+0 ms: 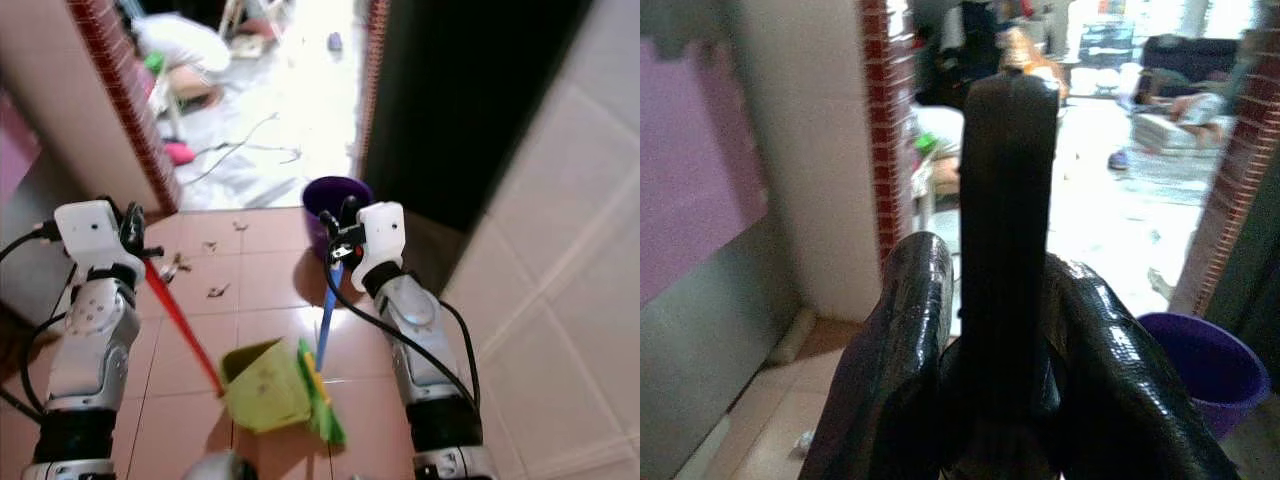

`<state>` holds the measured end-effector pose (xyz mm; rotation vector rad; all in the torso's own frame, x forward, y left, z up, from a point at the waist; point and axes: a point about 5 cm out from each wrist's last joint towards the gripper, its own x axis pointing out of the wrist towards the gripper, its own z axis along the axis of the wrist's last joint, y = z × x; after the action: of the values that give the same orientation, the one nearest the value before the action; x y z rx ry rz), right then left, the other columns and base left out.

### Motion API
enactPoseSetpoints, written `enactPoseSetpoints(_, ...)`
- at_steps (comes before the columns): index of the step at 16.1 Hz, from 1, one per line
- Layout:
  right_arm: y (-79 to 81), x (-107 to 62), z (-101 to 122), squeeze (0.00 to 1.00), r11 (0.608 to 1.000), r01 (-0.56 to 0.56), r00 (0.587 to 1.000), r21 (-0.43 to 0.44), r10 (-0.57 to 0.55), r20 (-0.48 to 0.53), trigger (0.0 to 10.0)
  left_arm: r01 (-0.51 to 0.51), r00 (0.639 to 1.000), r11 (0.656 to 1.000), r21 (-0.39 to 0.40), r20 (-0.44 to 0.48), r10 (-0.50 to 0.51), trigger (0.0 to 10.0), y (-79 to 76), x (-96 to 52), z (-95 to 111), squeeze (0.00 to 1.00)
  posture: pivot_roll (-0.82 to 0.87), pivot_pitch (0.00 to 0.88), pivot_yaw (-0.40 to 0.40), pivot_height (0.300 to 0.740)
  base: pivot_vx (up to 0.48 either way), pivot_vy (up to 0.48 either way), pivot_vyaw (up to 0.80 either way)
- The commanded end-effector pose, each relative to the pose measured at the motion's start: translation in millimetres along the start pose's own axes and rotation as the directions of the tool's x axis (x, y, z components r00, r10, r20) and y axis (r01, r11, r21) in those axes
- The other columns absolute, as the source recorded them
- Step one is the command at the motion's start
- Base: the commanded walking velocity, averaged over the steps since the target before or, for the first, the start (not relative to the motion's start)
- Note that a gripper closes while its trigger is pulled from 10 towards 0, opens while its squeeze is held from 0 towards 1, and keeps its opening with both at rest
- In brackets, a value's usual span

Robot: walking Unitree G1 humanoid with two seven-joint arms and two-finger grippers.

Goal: Sweep floor

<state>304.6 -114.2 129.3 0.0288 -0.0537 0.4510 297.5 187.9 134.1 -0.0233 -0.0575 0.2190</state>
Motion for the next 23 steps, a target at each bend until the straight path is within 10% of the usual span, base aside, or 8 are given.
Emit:
enactPoseSetpoints(1,8.7,6.8,12,0.00,0.999,-0.033,0.998,-0.006,0.034,0.057,10.0,-0.034,0.998,0.999,0.020,0.049,0.033,10.0,9.2,3.1,10,0.00,-0.02,0.014,0.011,0.740,0.296,0.375,0.45)
enactPoseSetpoints(23,-9.5,11.0,14,0.00,0.990,0.097,0.993,-0.101,-0.090,0.072,10.0,-0.148,0.988,0.988,0.047,0.058,0.145,10.0,15.2,4.1,5,0.00,-0.03,0.011,0.005,0.740,0.219,0.384,0.00)
